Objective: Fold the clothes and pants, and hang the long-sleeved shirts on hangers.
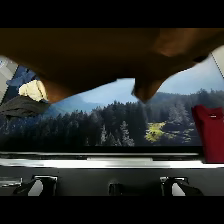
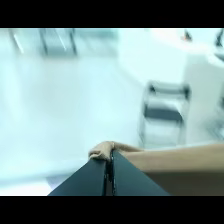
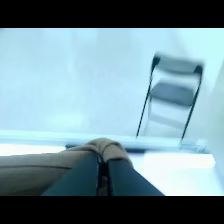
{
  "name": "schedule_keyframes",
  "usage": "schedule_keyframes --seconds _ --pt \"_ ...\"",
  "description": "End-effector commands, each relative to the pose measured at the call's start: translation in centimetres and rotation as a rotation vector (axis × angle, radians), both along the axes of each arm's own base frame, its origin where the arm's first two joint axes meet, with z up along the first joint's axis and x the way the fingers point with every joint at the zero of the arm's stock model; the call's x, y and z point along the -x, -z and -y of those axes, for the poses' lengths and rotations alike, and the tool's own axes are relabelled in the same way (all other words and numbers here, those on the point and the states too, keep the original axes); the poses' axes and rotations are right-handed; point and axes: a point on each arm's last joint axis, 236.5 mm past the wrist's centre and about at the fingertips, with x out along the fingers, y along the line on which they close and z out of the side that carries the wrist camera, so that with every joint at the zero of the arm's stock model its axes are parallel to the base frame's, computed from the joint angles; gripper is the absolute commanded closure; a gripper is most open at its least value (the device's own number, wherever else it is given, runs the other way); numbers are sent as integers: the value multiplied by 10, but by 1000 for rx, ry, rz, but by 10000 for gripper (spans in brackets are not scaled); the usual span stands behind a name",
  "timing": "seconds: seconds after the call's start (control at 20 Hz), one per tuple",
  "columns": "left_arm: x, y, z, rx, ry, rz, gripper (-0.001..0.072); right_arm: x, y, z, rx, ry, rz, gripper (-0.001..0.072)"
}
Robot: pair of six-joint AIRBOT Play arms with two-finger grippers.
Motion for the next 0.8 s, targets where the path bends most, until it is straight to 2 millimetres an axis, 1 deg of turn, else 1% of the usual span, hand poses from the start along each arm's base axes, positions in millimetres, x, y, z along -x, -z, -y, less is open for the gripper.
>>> schedule_keyframes --seconds 0.0,0.1,0.2,0.25,0.3,0.35,0.4,0.45,0.5,0.55,0.6,0.65,0.7,0.75 --pt "73 -51 23 -62 -45 189 688 96 -52 -18 63 50 177 673" --pt "85 -54 26 -78 -59 210 689 124 -65 -22 73 70 237 674" --pt "90 -56 23 -55 -80 210 688 141 -75 -21 78 95 284 674" --pt "90 -57 19 -53 -97 208 689 143 -75 -17 70 110 286 674" --pt "85 -55 14 -58 -114 197 689 140 -72 -14 57 120 271 674" --pt "76 -49 12 -49 -108 165 689 132 -63 -10 44 124 232 674" --pt "62 -35 10 -23 -88 93 689 118 -46 -7 21 119 156 674" --pt "41 -9 7 -19 -63 -24 689 98 -20 -3 -15 113 44 674" --pt "19 24 4 -26 -35 -158 689 73 21 4 -62 109 -129 675" --pt "-7 66 -3 -19 0 -318 689 48 72 10 -98 106 -324 675" --pt "-31 108 -8 2 39 -466 690 23 137 16 -139 95 -564 676" --pt "-57 155 -13 40 83 -614 690 5 199 16 -194 69 -783 676" --pt "-80 202 -14 78 119 -740 690 -9 263 7 -233 23 -997 676" --pt "-100 259 -12 110 156 -877 690 -20 317 -6 -241 -21 -1158 677"
